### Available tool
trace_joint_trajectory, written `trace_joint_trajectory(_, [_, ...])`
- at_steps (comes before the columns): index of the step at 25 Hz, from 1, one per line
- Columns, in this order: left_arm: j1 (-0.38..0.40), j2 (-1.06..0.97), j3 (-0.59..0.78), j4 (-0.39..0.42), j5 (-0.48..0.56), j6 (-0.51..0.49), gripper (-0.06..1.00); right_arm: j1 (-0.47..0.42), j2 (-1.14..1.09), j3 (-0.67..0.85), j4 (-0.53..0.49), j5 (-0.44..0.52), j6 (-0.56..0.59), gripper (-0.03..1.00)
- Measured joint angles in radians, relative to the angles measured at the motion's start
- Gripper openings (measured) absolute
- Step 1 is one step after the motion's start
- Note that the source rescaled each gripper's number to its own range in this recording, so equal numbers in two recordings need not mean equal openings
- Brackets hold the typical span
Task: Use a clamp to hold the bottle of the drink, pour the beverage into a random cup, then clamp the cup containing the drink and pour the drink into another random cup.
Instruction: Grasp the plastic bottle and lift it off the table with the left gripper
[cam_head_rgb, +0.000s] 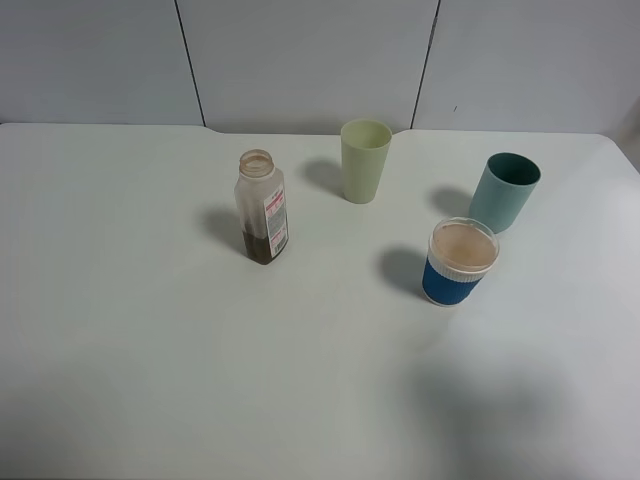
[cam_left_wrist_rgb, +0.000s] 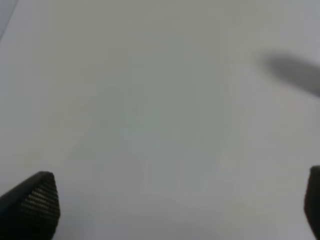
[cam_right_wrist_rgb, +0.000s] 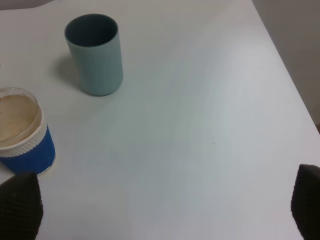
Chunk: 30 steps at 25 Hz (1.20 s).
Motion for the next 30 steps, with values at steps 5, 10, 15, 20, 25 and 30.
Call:
trace_joint_trajectory(5, [0.000,0.000,0.000,0.003,0.000,-0.004,0.99,0.000,0.000,0.000,0.000,0.000,0.000,1.00])
trace_joint_trajectory(10, [0.000,0.000,0.000,0.004,0.000,-0.004,0.99,0.000,0.000,0.000,0.000,0.000,0.000,1.00])
trace_joint_trajectory(15, [0.000,0.000,0.000,0.006,0.000,-0.004,0.99,0.000,0.000,0.000,0.000,0.000,0.000,1.00])
trace_joint_trajectory(20, [0.000,0.000,0.000,0.006,0.000,-0.004,0.99,0.000,0.000,0.000,0.000,0.000,0.000,1.00])
trace_joint_trajectory(25, [0.000,0.000,0.000,0.007,0.000,-0.005,0.99,0.000,0.000,0.000,0.000,0.000,0.000,1.00])
trace_joint_trajectory(30, [0.000,0.041,-0.015,-0.004,-0.013,-0.004,0.99,0.000,0.000,0.000,0.000,0.000,0.000,1.00])
